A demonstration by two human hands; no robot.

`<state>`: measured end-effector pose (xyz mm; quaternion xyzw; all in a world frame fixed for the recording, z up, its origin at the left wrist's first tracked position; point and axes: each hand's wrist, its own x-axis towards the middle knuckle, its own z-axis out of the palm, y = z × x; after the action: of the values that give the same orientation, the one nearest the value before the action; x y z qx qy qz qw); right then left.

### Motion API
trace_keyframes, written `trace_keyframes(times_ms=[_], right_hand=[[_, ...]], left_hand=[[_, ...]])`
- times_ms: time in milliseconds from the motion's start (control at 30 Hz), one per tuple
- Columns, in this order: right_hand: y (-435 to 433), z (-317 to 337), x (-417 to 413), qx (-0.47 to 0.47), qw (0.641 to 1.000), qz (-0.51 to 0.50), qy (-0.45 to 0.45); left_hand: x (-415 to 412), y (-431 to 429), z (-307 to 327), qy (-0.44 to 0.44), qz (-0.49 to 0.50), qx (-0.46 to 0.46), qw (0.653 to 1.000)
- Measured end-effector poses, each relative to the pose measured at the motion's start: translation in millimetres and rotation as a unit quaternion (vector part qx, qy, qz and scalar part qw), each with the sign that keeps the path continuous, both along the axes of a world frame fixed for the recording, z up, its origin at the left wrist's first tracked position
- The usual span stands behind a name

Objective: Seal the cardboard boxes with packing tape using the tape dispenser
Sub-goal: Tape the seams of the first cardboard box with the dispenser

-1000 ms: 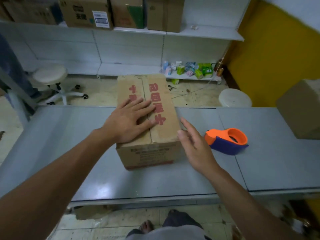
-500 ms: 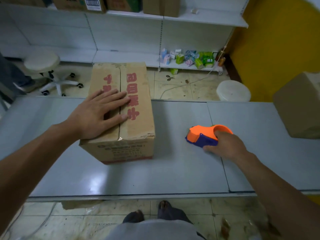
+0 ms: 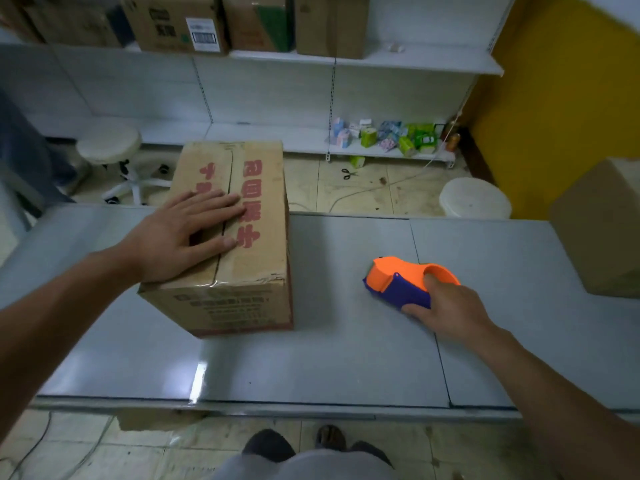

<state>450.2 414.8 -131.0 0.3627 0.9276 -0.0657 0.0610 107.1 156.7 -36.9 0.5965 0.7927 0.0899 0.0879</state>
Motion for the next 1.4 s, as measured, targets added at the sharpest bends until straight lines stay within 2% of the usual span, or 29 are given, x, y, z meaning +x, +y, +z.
trace_keyframes(times_ms=[67,133,200,267,300,367,400,467,533,633,733,867,1167,1400], right_hand=[[-11.3,16.0,0.2,-0.057,0.994,-0.045,0.078],[-30.8,36.9,-0.3,-0.165,0.963,-0.085,0.198],[-59.1,60.7,-0.4,-0.297,0.900,-0.110,0.299],[-91.1,80.5,0.7,-0.413,0.831,-0.117,0.355],[-106.8,87.1,0.7,-0.451,0.804,-0.116,0.369],[-137.6,94.7,-2.3,-0.503,0.766,-0.111,0.384],[-151.9,96.3,-5.1,-0.525,0.747,-0.117,0.391],[-179.2,98.1,-11.9,-0.557,0.720,-0.130,0.392],[-204.2,101.0,-19.4,-0.577,0.714,-0.122,0.378],[-232.9,102.9,-29.9,-0.599,0.713,-0.116,0.344],[-255.2,101.4,-39.2,-0.605,0.721,-0.114,0.317],[-282.4,96.2,-50.9,-0.620,0.721,-0.108,0.290],[-312.9,98.9,-72.2,-0.607,0.752,-0.105,0.232],[-315.9,101.6,-79.7,-0.606,0.765,-0.112,0.188]], left_hand=[[0.4,-0.2,1.3,-0.006,-0.004,0.002,1.000],[0.5,-0.1,5.3,-0.023,-0.005,-0.002,1.000],[5.7,-0.1,11.1,-0.060,0.018,0.008,0.998],[21.4,-0.2,23.3,-0.128,0.072,0.076,0.986],[31.9,-0.2,31.7,-0.180,0.105,0.129,0.969],[55.0,-3.3,52.8,-0.325,0.159,0.200,0.911],[64.0,-6.6,62.5,-0.403,0.163,0.201,0.878],[77.6,-18.0,75.5,-0.512,0.142,0.127,0.837],[84.9,-32.1,76.2,-0.553,0.134,0.030,0.822],[86.5,-56.0,65.5,-0.601,0.156,-0.055,0.782],[79.6,-81.6,51.8,-0.626,0.142,-0.091,0.761],[70.1,-112.9,40.0,-0.653,0.145,-0.088,0.738],[50.4,-148.2,28.3,-0.626,0.158,-0.069,0.760],[47.0,-153.7,24.6,-0.566,0.164,0.004,0.808]])
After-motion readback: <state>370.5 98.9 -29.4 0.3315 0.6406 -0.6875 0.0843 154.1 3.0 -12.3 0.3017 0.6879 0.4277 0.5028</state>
